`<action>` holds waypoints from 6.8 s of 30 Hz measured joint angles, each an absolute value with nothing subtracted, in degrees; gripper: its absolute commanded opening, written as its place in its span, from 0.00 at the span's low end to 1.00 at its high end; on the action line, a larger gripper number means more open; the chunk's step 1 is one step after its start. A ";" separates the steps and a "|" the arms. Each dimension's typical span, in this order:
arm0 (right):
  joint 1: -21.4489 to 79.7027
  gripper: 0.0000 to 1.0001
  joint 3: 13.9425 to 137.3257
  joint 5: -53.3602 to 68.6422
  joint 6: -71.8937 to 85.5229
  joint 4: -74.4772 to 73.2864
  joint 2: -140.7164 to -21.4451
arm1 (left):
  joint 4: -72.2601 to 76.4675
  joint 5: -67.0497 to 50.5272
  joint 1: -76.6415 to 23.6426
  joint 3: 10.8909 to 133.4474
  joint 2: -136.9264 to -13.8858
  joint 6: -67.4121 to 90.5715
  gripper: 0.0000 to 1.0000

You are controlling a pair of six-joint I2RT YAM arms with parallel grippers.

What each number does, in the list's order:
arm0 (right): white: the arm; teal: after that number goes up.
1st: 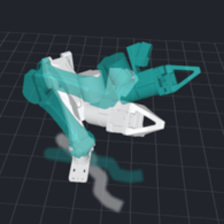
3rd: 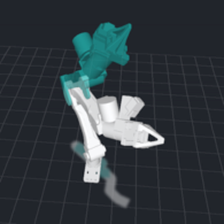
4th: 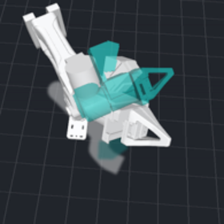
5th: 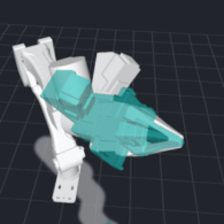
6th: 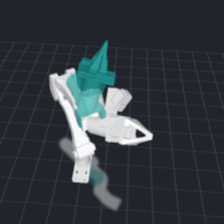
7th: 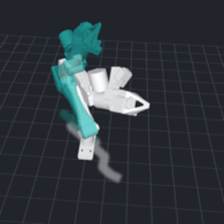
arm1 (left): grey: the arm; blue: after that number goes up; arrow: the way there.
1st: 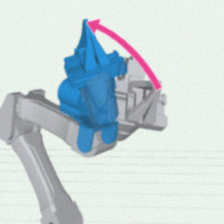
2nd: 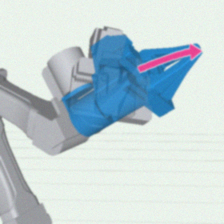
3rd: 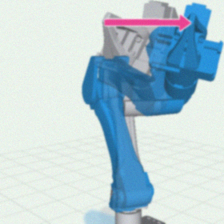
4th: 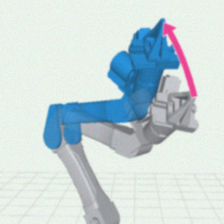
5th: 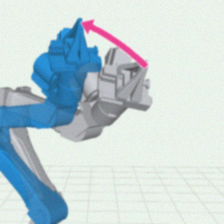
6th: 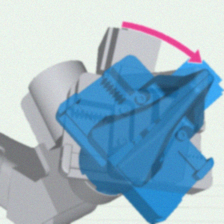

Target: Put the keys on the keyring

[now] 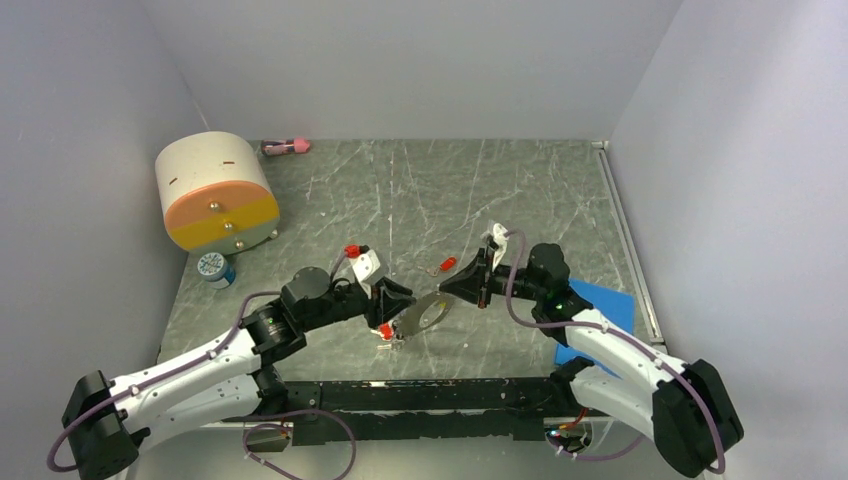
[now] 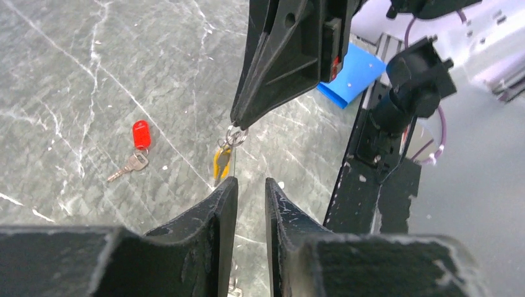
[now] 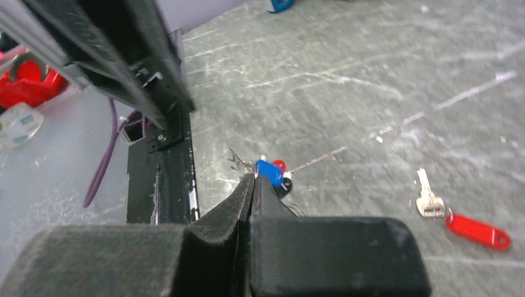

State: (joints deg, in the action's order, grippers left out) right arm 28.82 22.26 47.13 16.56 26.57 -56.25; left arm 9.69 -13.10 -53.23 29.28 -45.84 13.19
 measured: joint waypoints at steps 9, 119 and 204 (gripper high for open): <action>36.49 0.00 19.20 49.30 4.40 30.02 -49.04 | 14.74 -21.12 -53.23 26.61 -46.92 -0.78 0.31; 46.41 0.00 20.43 43.53 -5.19 39.66 -60.58 | -32.05 -14.50 -57.58 55.64 -64.71 -3.73 0.25; 47.31 0.92 12.49 33.85 -2.87 40.32 -41.80 | 4.14 -16.34 -58.04 25.82 -39.83 -9.41 0.03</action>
